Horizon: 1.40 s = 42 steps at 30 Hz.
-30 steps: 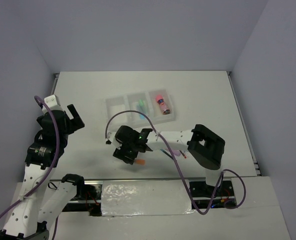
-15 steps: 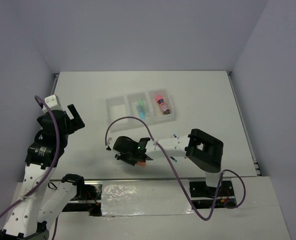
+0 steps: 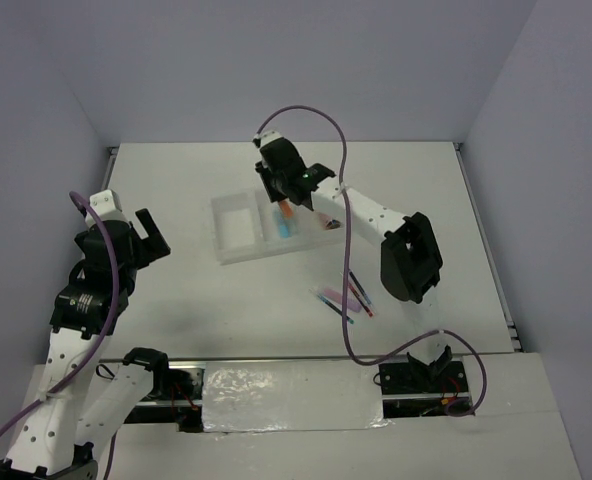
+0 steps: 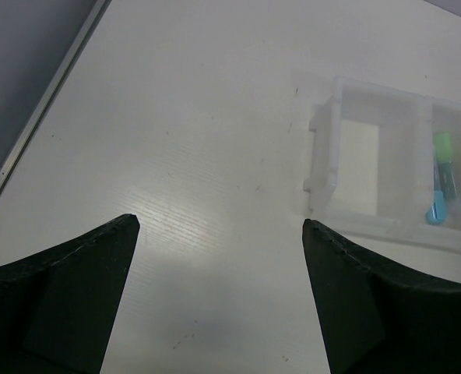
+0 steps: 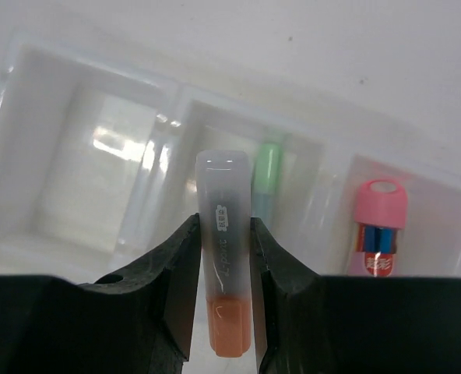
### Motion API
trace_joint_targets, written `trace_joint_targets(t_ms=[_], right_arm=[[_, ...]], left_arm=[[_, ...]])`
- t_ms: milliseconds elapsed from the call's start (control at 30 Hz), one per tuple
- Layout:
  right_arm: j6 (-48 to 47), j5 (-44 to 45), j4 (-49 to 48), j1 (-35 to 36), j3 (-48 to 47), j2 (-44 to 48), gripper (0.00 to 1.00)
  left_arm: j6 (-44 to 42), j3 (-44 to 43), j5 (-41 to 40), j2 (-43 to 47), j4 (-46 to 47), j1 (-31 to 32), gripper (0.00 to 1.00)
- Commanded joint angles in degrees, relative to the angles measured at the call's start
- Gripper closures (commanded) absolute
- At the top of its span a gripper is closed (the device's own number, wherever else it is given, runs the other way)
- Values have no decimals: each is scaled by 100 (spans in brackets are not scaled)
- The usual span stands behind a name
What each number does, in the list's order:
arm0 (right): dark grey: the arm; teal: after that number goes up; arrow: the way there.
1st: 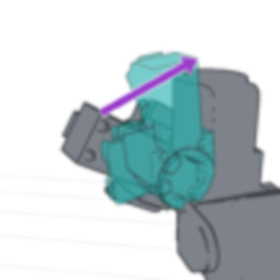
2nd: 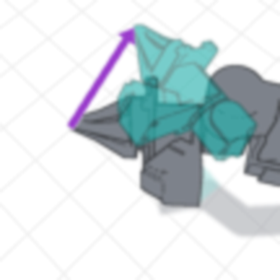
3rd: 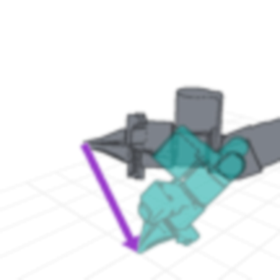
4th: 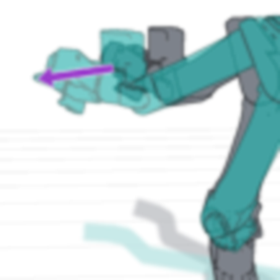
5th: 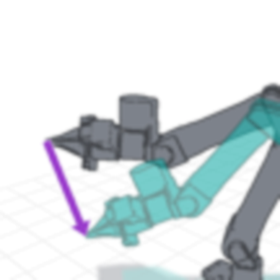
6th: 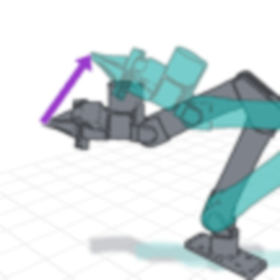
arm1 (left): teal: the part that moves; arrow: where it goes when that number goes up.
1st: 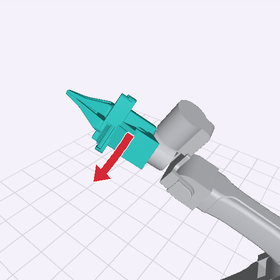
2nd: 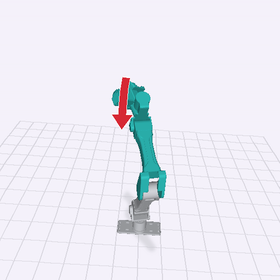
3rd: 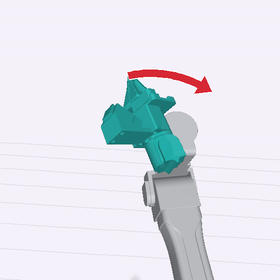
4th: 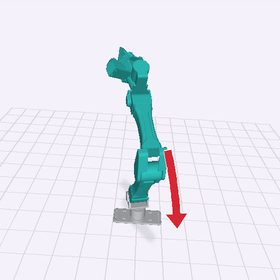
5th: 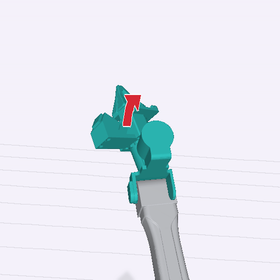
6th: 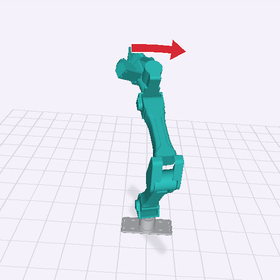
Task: Sort the stationery into containers
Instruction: Place the pen in the storage box, then pick up the pen from the center of the board.
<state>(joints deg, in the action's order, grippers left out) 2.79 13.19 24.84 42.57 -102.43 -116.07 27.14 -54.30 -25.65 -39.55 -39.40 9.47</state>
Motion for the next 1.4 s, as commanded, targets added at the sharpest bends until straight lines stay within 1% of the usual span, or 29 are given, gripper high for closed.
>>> trace_joint_targets(t_ms=[0,100,167,200,233,267,333,400,433,467,533,567,600,667,700,733,800,900,967,1067,1133,1267,1367], right_arm=[[345,-69,679,-274,-872,-398,91],[328,-246,899,-380,-1400,-784,80],[267,-317,926,-389,-1507,-847,73],[266,-369,917,-381,-1534,-856,62],[258,-413,891,-389,-1508,-830,55],[240,-457,865,-381,-1473,-812,46],[240,-545,751,-389,-1324,-646,11],[257,-415,837,-398,-1288,-531,6],[275,-292,908,-407,-1244,-435,6],[292,-239,996,-433,-1157,-129,6],[197,-334,962,-460,-307,390,9],[135,-631,926,-460,62,705,10],[108,-721,717,-451,979,1361,14],[117,-844,514,-460,1872,2006,22],[126,-836,426,-460,2598,2514,34],[143,-792,486,-460,2884,2702,38],[178,-652,810,-434,3446,3053,43],[187,-398,1267,-390,3931,3231,49],[135,-431,1426,-363,4108,3328,49],[117,-519,1611,-118,4424,3354,49],[161,-493,1699,75,4469,3267,49],[214,-423,1788,129,4504,3065,50],[161,-598,1735,164,4513,2933,52]], left_arm=[[-77,8,51,9,204,37,1],[-86,-1,69,-18,204,37,1],[-86,-1,60,-18,204,37,1],[-94,-1,69,-9,204,37,1],[-94,7,78,0,213,37,1],[-94,8,95,0,222,37,1],[-94,16,113,-17,222,37,1],[-103,16,156,-26,231,37,1],[-103,25,183,-61,239,37,1],[-121,25,209,-79,248,37,1],[-103,16,253,-123,240,37,1],[-103,16,262,-141,231,37,1],[-103,25,271,-149,239,37,1],[-94,34,315,-149,248,37,1],[-94,34,341,-149,274,37,1],[-94,34,411,-176,292,37,1],[-121,51,499,-220,318,37,1],[-156,34,640,-369,336,37,1],[-173,34,684,-483,336,37,1],[-182,34,702,-571,327,37,1],[-182,34,693,-589,327,37,1],[-191,34,693,-589,336,37,1],[-200,43,702,-589,336,37,1]])
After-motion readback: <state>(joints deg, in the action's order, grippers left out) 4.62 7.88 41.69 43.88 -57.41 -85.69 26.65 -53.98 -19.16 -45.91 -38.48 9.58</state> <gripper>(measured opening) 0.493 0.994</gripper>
